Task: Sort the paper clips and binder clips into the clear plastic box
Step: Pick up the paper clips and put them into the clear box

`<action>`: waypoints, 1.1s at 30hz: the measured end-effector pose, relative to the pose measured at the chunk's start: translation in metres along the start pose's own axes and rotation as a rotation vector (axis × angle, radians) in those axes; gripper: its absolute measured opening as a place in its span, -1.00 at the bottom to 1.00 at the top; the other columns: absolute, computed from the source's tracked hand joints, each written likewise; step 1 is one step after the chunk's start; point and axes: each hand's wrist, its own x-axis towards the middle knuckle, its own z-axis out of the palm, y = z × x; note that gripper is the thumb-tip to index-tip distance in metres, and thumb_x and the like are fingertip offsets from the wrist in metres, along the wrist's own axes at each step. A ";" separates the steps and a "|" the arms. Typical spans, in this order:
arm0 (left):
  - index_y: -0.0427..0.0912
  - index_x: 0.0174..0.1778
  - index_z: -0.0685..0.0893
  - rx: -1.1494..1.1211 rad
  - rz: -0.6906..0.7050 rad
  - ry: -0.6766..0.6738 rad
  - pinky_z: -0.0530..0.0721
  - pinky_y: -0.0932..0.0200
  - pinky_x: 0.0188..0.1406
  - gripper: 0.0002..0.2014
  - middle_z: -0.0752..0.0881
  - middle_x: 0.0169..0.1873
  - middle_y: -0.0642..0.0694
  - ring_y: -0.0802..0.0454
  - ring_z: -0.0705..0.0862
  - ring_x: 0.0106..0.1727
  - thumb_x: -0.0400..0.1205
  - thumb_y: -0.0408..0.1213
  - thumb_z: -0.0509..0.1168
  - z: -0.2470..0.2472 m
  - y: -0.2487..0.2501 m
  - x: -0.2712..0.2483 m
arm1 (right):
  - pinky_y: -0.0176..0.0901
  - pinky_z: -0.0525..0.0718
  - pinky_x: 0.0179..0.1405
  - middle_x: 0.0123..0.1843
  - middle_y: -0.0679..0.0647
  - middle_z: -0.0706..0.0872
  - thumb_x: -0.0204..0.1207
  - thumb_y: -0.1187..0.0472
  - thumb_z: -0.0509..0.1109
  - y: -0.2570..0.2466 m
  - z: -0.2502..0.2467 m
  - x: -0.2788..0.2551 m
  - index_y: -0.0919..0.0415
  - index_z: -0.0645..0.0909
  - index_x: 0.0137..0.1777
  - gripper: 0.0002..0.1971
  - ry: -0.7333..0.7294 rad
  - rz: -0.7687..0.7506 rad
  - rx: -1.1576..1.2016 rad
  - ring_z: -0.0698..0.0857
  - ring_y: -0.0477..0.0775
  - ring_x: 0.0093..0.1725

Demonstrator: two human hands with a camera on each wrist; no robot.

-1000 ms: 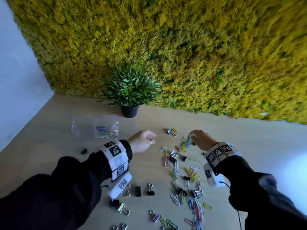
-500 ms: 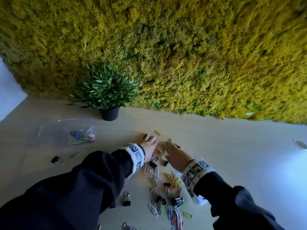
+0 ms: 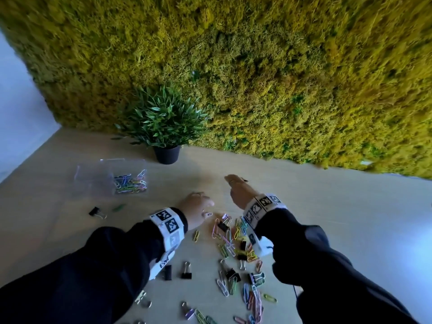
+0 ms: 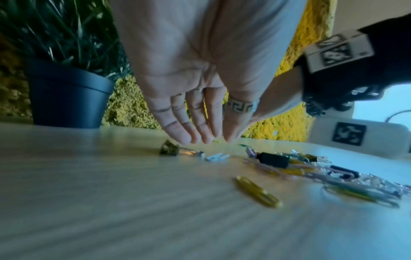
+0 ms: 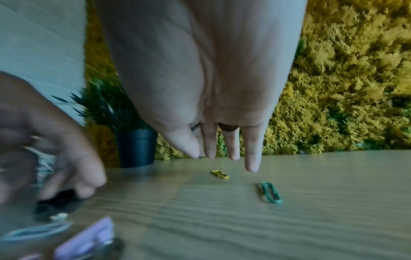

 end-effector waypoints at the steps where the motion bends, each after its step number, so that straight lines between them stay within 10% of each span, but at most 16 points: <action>1: -0.13 0.42 0.46 0.034 0.005 -0.043 0.38 0.09 0.47 -0.59 0.52 0.37 -0.09 -0.01 0.44 0.42 0.62 -0.33 0.23 0.003 0.004 0.001 | -0.01 0.29 0.54 0.60 0.23 0.26 0.63 0.37 0.06 0.001 -0.001 0.008 0.27 0.20 0.57 -0.50 -0.032 0.000 -0.040 0.30 0.21 0.57; 5: -0.17 0.42 0.46 0.168 0.092 -0.133 0.33 0.12 0.49 -0.59 0.47 0.37 -0.12 -0.04 0.40 0.44 0.62 -0.44 0.20 0.013 0.015 -0.006 | 0.07 0.34 0.51 0.59 0.22 0.27 0.62 0.38 0.04 0.014 0.010 0.002 0.25 0.23 0.56 -0.51 -0.131 -0.002 -0.098 0.34 0.26 0.53; 10: -0.23 0.38 0.49 0.020 0.067 -0.171 0.41 0.32 0.04 -0.60 0.47 0.31 -0.18 -0.09 0.57 0.21 0.61 -0.52 0.16 0.016 0.005 -0.015 | -0.06 0.39 0.44 0.53 0.24 0.33 0.61 0.40 0.09 0.034 0.022 -0.045 0.32 0.30 0.51 -0.55 -0.186 -0.038 -0.026 0.40 0.24 0.48; 14: -0.14 0.43 0.45 -0.091 0.075 -0.145 0.36 0.35 0.19 -0.41 0.46 0.34 -0.06 0.03 0.48 0.33 0.48 -0.20 0.44 0.009 0.001 -0.018 | -0.15 0.26 0.55 0.54 0.10 0.31 0.58 0.23 0.16 0.046 0.022 -0.061 0.24 0.36 0.48 -0.54 -0.166 -0.077 -0.032 0.32 0.07 0.53; 20: -0.05 0.55 0.26 0.140 0.032 -0.347 0.32 0.15 0.46 -0.20 0.27 0.46 -0.03 0.01 0.29 0.49 0.41 -0.32 0.49 -0.001 -0.007 -0.020 | -0.05 0.42 0.44 0.43 0.05 0.35 0.41 -0.06 0.45 0.036 0.025 -0.073 0.15 0.45 0.41 -0.40 -0.141 -0.074 0.032 0.42 0.08 0.39; 26: -0.13 0.33 0.53 0.090 0.089 -0.237 0.37 0.30 -0.07 -0.53 0.51 0.24 -0.12 0.18 0.43 -0.14 0.49 -0.41 0.40 0.012 -0.009 -0.017 | -0.24 0.41 0.24 0.36 0.09 0.43 0.31 0.05 0.56 0.025 0.031 -0.081 0.10 0.49 0.33 -0.42 -0.147 -0.069 0.057 0.47 0.07 0.33; 33: -0.13 0.37 0.54 0.193 0.139 -0.233 0.40 0.12 0.32 -0.48 0.52 0.32 -0.10 -0.07 0.46 0.35 0.47 -0.37 0.44 0.006 -0.012 -0.010 | -0.14 0.57 0.25 0.26 0.08 0.52 0.32 0.15 0.57 0.032 0.021 -0.077 0.11 0.54 0.31 -0.47 -0.152 -0.059 0.109 0.56 0.06 0.21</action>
